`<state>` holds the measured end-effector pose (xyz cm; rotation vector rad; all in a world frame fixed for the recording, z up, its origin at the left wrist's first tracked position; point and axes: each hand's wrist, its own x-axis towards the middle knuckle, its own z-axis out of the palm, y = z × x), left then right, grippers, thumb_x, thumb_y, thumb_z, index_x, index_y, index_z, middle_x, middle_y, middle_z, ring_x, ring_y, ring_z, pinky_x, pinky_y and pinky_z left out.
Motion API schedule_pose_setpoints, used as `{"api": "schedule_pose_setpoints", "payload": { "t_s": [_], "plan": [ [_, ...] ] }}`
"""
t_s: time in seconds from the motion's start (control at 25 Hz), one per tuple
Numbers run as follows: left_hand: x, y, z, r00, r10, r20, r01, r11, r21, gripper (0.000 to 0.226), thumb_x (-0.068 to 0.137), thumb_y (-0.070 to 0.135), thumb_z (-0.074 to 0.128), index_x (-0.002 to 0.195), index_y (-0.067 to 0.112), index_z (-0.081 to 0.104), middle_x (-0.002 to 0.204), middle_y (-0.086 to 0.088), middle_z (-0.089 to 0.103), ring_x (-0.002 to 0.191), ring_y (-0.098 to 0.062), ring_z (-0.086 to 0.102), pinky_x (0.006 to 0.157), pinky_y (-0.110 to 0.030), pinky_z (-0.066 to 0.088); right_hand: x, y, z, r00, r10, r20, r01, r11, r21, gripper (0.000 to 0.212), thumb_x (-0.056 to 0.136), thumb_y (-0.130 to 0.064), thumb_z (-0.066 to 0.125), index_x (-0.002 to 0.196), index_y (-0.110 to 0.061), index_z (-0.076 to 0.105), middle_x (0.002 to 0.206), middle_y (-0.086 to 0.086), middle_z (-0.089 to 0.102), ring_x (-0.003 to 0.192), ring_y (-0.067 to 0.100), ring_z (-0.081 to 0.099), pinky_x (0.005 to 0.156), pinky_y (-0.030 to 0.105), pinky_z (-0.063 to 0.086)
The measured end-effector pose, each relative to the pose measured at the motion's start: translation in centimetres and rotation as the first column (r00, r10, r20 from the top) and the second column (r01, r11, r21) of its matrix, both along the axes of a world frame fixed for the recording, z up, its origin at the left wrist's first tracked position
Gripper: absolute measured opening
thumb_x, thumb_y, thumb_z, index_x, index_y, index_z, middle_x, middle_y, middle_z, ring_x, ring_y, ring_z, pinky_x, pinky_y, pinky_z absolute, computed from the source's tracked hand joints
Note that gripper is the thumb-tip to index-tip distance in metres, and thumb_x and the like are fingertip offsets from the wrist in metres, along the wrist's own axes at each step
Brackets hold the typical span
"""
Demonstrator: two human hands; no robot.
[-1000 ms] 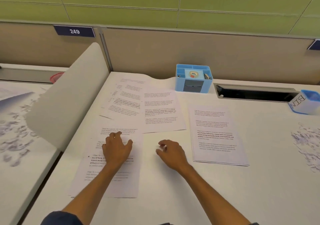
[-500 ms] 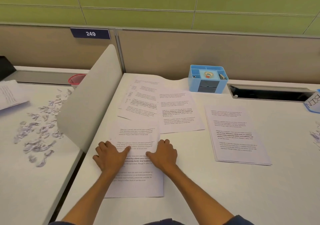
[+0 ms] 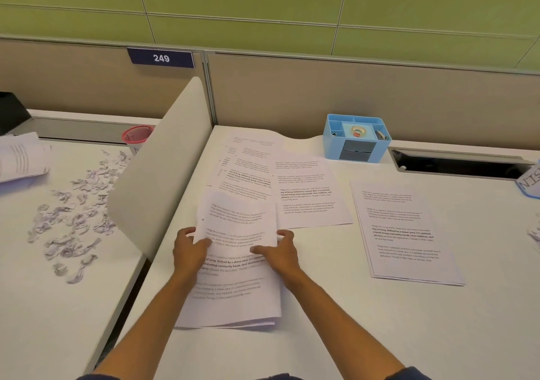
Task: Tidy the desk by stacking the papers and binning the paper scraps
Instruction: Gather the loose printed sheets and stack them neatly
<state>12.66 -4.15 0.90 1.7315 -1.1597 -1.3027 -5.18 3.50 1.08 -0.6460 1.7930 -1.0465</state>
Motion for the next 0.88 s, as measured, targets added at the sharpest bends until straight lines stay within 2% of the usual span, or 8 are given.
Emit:
{"api": "schedule_pose_setpoints", "payload": {
  "t_s": [0.16,0.28,0.44,0.52,0.6,0.72,0.8,0.88],
  "plan": [
    [0.4,-1.6,0.8,0.965,0.061,-0.255,-0.052,0.998,0.043,0.043,0.083,-0.003,0.068,0.122,0.010,0.056,0.106,-0.014,0.071,0.086,-0.035,0.070,0.077,-0.048,0.058,-1.8,-0.1,-0.1,0.989,-0.043,0.145,0.052,0.997,-0.061,0.049,0.080,-0.017,0.070,0.124,-0.017,0.049,0.116,0.002,0.067,0.096,0.017,0.067,0.089,0.037,0.055],
    [-0.8,-2.6,1.3,0.935,0.080,-0.345,-0.074,0.997,0.030,0.045,0.080,-0.003,0.072,0.121,0.008,0.057,0.103,-0.015,0.071,0.082,-0.033,0.070,0.079,-0.049,0.057,-3.3,-0.1,0.6,1.000,0.007,0.027,-0.004,0.994,-0.112,0.029,0.086,-0.016,0.063,0.116,-0.016,0.063,0.112,-0.001,0.070,0.094,0.016,0.068,0.080,0.028,0.056],
    [-4.5,-4.7,1.5,0.927,0.050,-0.371,-0.034,0.998,0.049,0.038,0.081,0.005,0.074,0.116,0.011,0.061,0.102,-0.010,0.071,0.088,-0.028,0.067,0.078,-0.038,0.053,-7.4,-1.5,1.8,0.989,-0.129,-0.071,0.115,0.979,-0.171,0.024,0.088,-0.014,0.064,0.112,-0.016,0.064,0.108,-0.001,0.069,0.097,0.018,0.066,0.081,0.026,0.053],
    [-6.8,-5.6,0.9,0.953,-0.012,-0.304,0.034,0.997,0.070,0.036,0.080,0.006,0.075,0.114,0.011,0.064,0.106,-0.009,0.070,0.095,-0.028,0.065,0.082,-0.039,0.049,-10.3,-2.6,2.0,0.979,-0.191,-0.073,0.177,0.971,-0.160,0.027,0.087,-0.013,0.065,0.114,-0.013,0.064,0.109,0.001,0.068,0.098,0.020,0.065,0.086,0.031,0.053],
    [-9.3,-6.2,0.2,0.966,-0.083,-0.244,0.107,0.991,0.084,0.027,0.080,0.003,0.073,0.105,0.010,0.067,0.103,-0.009,0.071,0.089,-0.025,0.066,0.077,-0.033,0.050,-12.9,-3.7,1.9,0.971,-0.226,-0.077,0.214,0.967,-0.140,0.028,0.088,-0.012,0.065,0.116,-0.011,0.064,0.111,0.002,0.067,0.099,0.022,0.064,0.089,0.034,0.053],
    [-13.1,-6.9,-0.7,0.971,-0.188,-0.148,0.193,0.981,0.026,0.023,0.080,-0.001,0.071,0.102,0.005,0.070,0.104,-0.011,0.072,0.086,-0.021,0.067,0.072,-0.028,0.051,-16.4,-5.3,1.4,0.961,-0.233,-0.152,0.217,0.970,-0.114,0.025,0.089,-0.011,0.063,0.114,-0.010,0.066,0.114,0.005,0.069,0.095,0.022,0.064,0.082,0.030,0.051],
    [-15.4,-7.3,-1.1,0.971,-0.239,-0.003,0.238,0.970,-0.049,0.031,0.080,0.003,0.071,0.111,0.005,0.068,0.111,-0.013,0.069,0.098,-0.024,0.065,0.083,-0.031,0.050,-18.3,-6.3,0.9,0.941,-0.200,-0.274,0.183,0.979,-0.086,0.022,0.090,-0.012,0.060,0.111,-0.009,0.066,0.113,0.008,0.069,0.093,0.022,0.063,0.078,0.028,0.048],
    [-17.2,-7.4,-1.6,0.924,-0.289,0.252,0.328,0.936,-0.130,0.039,0.084,0.013,0.070,0.122,0.009,0.062,0.122,-0.011,0.062,0.111,-0.025,0.057,0.093,-0.036,0.045,-19.8,-7.5,0.2,0.898,-0.110,-0.427,0.123,0.992,0.004,0.027,0.089,-0.019,0.059,0.113,-0.009,0.064,0.118,0.010,0.066,0.100,0.027,0.062,0.084,0.034,0.050]
  ]
}}
